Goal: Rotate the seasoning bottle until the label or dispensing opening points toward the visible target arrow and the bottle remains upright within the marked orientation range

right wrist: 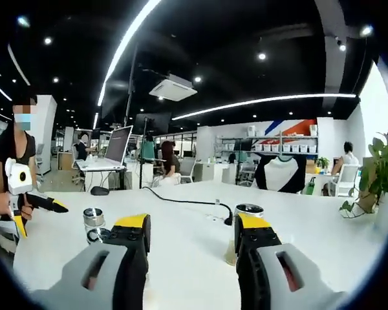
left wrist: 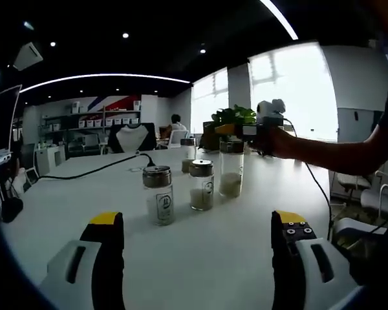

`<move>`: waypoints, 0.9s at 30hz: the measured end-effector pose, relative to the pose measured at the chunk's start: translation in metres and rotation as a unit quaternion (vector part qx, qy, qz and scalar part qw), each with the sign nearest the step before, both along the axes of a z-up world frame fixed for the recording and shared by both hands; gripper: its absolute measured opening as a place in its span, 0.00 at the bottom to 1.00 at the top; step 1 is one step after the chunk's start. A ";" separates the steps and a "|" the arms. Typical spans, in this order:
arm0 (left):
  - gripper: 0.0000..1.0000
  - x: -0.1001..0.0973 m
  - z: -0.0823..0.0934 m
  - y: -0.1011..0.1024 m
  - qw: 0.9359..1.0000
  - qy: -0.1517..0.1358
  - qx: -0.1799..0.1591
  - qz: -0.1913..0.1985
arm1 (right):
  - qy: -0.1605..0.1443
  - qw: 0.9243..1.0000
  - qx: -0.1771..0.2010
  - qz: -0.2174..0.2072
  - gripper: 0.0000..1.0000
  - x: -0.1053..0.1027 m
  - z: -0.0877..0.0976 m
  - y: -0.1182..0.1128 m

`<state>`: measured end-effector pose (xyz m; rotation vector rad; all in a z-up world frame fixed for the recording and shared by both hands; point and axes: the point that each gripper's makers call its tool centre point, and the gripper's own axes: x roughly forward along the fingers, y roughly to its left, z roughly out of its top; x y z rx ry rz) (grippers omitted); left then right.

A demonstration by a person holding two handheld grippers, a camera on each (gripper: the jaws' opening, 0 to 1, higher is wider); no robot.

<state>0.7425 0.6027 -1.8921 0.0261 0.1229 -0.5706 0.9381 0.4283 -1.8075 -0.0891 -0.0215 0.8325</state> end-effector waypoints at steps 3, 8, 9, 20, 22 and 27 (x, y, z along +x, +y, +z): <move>1.00 0.000 0.001 -0.001 1.000 0.000 0.001 -0.001 | 0.002 1.000 -0.009 -0.013 0.50 0.016 -0.006 0.000; 1.00 -0.001 0.000 -0.003 1.000 0.001 0.004 -0.003 | 0.010 0.999 -0.033 -0.037 0.49 0.044 -0.021 -0.002; 1.00 -0.001 0.000 -0.003 1.000 0.001 0.004 -0.004 | 0.011 0.998 -0.040 -0.043 0.48 0.048 -0.023 -0.003; 1.00 0.000 -0.004 -0.009 1.000 0.011 0.002 -0.010 | 0.002 0.995 -0.050 -0.082 0.51 0.098 -0.037 0.003; 1.00 -0.001 -0.004 -0.009 1.000 0.012 0.002 -0.010 | 0.013 0.994 -0.039 -0.097 0.52 0.110 -0.039 0.001; 1.00 -0.004 -0.002 -0.009 1.000 0.010 0.005 -0.012 | 0.013 0.995 -0.033 -0.098 0.55 0.124 -0.042 0.005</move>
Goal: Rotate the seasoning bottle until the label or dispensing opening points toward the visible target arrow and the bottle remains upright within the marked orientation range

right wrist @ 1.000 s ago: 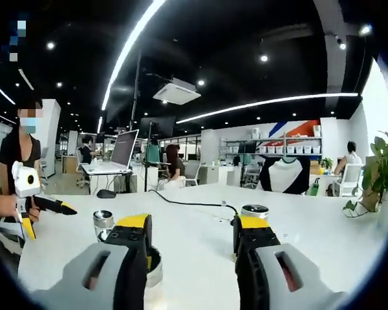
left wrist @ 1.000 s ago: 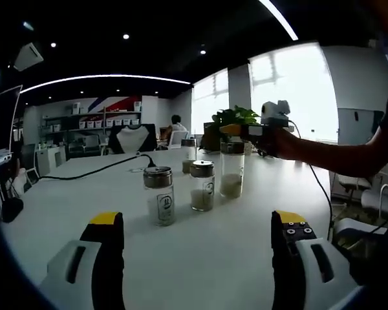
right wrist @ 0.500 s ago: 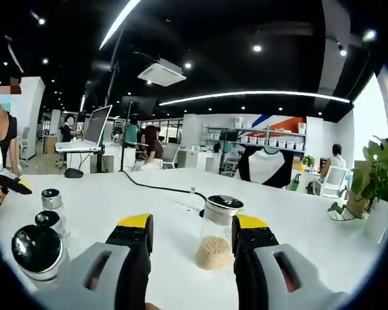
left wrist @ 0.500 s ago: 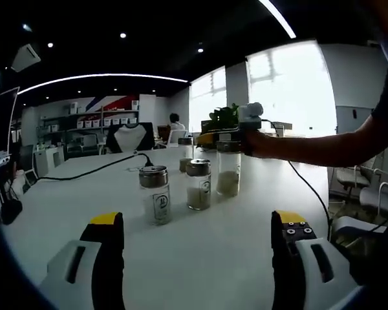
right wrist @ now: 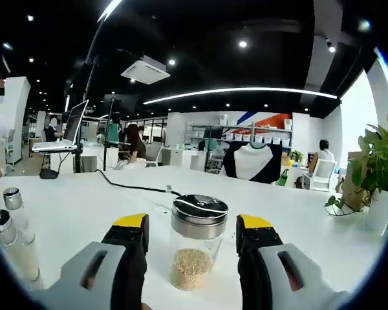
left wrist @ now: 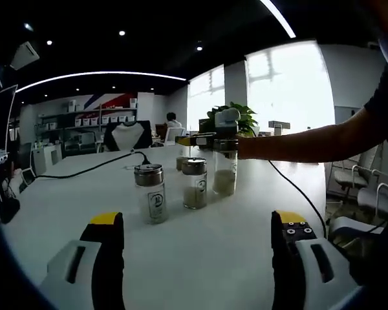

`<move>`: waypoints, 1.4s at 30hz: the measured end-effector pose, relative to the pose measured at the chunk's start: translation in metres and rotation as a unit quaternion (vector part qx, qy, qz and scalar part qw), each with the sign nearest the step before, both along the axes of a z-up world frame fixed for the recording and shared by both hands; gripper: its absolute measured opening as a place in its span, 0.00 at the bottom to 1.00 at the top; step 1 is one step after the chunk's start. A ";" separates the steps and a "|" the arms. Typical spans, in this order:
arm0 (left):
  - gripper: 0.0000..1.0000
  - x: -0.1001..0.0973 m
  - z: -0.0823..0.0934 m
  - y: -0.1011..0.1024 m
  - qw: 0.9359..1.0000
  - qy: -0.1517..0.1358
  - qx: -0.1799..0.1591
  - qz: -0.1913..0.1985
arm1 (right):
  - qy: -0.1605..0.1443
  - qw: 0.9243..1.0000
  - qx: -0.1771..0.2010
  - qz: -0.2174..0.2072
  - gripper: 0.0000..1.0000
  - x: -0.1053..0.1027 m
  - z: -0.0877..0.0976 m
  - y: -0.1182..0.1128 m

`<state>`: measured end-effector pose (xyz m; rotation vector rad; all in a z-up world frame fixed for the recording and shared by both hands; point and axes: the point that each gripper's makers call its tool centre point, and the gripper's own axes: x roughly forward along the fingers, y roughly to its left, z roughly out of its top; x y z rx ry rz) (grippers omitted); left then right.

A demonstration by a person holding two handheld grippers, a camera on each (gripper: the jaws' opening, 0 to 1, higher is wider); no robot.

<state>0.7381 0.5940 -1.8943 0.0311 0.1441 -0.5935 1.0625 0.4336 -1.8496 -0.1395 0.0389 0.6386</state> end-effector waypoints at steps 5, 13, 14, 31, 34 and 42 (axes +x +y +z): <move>1.00 0.000 -0.001 0.001 1.000 0.003 -0.001 0.004 | -0.007 1.000 0.009 -0.003 0.49 0.015 -0.002 0.002; 1.00 -0.001 0.000 -0.005 1.000 0.003 0.003 -0.003 | 0.006 0.999 0.040 -0.014 0.47 0.021 -0.002 0.004; 1.00 0.000 0.000 -0.006 1.000 0.004 0.003 -0.004 | 0.004 0.999 0.037 -0.014 0.46 0.021 -0.002 0.005; 1.00 -0.003 0.000 -0.015 1.000 0.003 0.013 -0.016 | 0.030 0.997 0.052 -0.045 0.39 0.023 -0.003 0.000; 1.00 -0.003 0.001 -0.014 1.000 0.003 0.010 -0.014 | 0.026 0.998 0.042 -0.043 0.39 0.020 0.003 0.000; 1.00 -0.008 0.000 -0.019 1.000 0.004 0.004 -0.017 | 0.007 0.997 0.061 -0.041 0.39 0.009 0.023 -0.018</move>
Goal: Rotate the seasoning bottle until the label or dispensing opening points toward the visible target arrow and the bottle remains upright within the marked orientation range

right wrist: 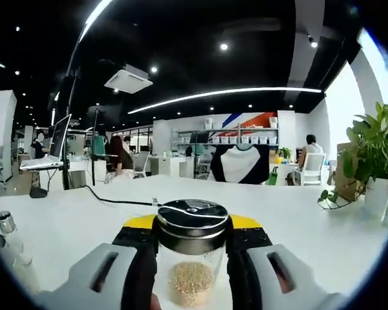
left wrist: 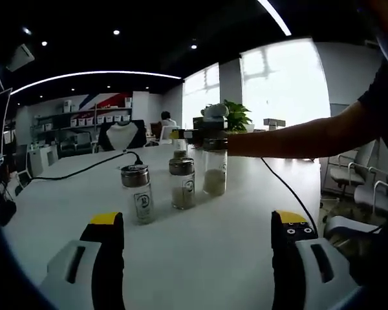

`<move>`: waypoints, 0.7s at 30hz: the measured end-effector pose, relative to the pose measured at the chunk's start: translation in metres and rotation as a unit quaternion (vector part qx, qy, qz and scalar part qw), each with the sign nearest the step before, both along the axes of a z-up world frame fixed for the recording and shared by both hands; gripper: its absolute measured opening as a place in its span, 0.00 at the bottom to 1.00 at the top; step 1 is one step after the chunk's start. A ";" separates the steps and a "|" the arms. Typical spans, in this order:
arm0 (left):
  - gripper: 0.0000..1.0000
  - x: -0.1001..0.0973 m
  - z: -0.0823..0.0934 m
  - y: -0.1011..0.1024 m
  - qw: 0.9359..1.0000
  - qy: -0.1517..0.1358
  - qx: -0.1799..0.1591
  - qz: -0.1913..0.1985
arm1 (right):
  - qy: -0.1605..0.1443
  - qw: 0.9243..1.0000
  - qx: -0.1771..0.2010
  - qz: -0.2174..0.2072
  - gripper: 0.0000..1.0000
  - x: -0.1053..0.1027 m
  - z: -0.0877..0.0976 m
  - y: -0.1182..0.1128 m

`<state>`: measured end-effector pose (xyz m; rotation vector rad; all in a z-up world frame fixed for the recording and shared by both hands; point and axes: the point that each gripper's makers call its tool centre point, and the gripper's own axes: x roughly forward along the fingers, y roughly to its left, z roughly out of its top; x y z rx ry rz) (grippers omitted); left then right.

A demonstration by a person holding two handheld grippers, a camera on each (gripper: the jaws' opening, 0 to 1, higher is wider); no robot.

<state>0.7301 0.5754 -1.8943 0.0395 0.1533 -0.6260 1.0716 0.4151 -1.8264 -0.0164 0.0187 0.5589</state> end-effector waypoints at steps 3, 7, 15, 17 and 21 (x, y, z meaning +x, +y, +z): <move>1.00 0.001 0.001 -0.002 1.000 0.000 -0.008 0.002 | 0.018 0.999 0.034 -0.002 0.39 -0.010 0.004 -0.007; 1.00 -0.001 0.013 -0.007 0.998 -0.003 -0.061 0.000 | 0.003 0.999 0.031 0.008 0.38 -0.030 0.013 -0.011; 1.00 -0.002 0.022 -0.006 0.996 -0.022 -0.083 0.009 | -0.038 0.999 -0.012 0.024 0.39 -0.074 0.028 -0.026; 1.00 -0.001 0.020 -0.006 0.996 -0.017 -0.084 0.011 | -0.038 0.999 -0.011 0.022 0.39 -0.081 0.028 -0.030; 0.98 -0.001 0.013 -0.012 0.998 -0.013 -0.065 0.004 | -0.036 0.999 -0.006 0.025 0.38 -0.099 0.029 -0.037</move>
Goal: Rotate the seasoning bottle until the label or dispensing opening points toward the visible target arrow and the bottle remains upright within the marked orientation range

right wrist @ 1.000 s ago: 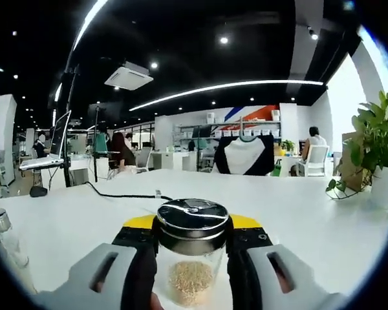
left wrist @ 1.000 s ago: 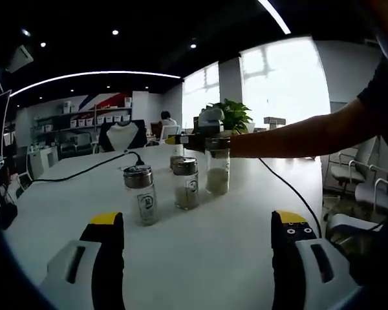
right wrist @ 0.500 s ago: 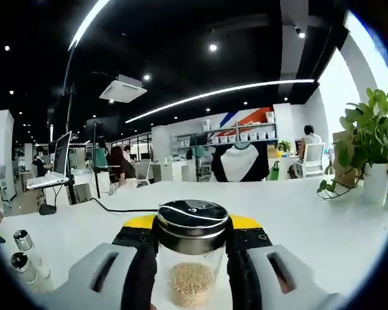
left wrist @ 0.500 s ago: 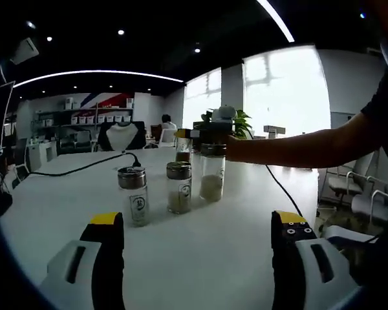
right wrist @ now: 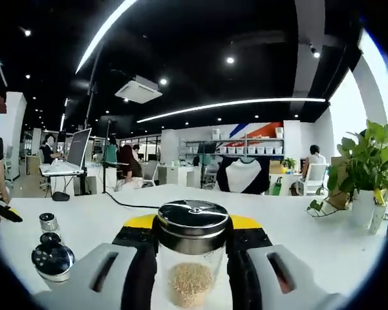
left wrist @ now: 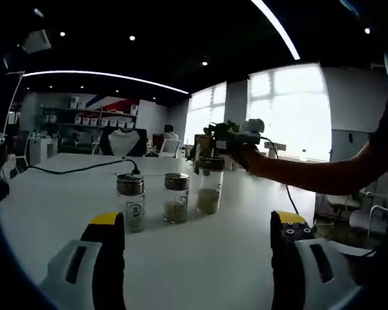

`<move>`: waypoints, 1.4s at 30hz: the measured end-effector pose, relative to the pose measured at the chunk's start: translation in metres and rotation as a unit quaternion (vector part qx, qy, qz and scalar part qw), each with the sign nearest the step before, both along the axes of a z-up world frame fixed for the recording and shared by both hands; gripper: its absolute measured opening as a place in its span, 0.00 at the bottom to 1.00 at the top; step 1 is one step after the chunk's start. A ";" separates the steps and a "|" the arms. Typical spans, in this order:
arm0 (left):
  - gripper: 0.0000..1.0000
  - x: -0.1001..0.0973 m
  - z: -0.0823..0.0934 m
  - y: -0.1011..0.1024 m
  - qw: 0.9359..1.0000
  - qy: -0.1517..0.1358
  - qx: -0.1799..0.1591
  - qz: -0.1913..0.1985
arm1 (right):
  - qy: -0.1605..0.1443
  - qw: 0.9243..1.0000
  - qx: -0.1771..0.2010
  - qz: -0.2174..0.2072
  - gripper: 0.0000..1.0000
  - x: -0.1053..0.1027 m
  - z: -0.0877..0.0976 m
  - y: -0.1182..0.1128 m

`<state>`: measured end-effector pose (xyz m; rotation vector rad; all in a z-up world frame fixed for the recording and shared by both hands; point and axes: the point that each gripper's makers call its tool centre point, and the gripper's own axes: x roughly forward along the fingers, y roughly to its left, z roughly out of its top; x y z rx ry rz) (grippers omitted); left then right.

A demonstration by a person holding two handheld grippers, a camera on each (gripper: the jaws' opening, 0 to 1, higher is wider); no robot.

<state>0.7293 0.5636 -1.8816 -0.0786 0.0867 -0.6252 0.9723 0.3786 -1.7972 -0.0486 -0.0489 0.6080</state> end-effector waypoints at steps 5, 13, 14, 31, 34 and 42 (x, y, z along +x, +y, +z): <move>0.97 0.001 -0.005 -0.005 1.000 0.004 0.010 -0.007 | -0.007 1.000 -0.012 -0.002 0.38 -0.021 -0.001 -0.005; 0.98 0.004 -0.002 -0.006 1.000 0.002 0.006 -0.006 | -0.021 1.000 -0.006 -0.005 0.38 -0.060 0.002 -0.012; 0.98 0.004 -0.003 -0.006 1.000 0.002 0.008 -0.006 | -0.026 1.000 -0.011 -0.006 0.39 -0.065 0.003 -0.012; 0.93 0.006 -0.009 -0.021 0.999 0.004 0.025 -0.029 | -0.042 0.998 0.004 0.052 0.38 -0.160 -0.001 0.004; 0.86 0.003 -0.006 -0.031 0.998 -0.005 0.022 -0.055 | -0.032 0.995 0.040 0.090 0.38 -0.175 0.002 0.014; 0.74 -0.010 -0.004 -0.065 0.991 -0.016 0.023 -0.134 | -0.015 0.972 0.059 0.227 0.38 -0.216 -0.006 0.060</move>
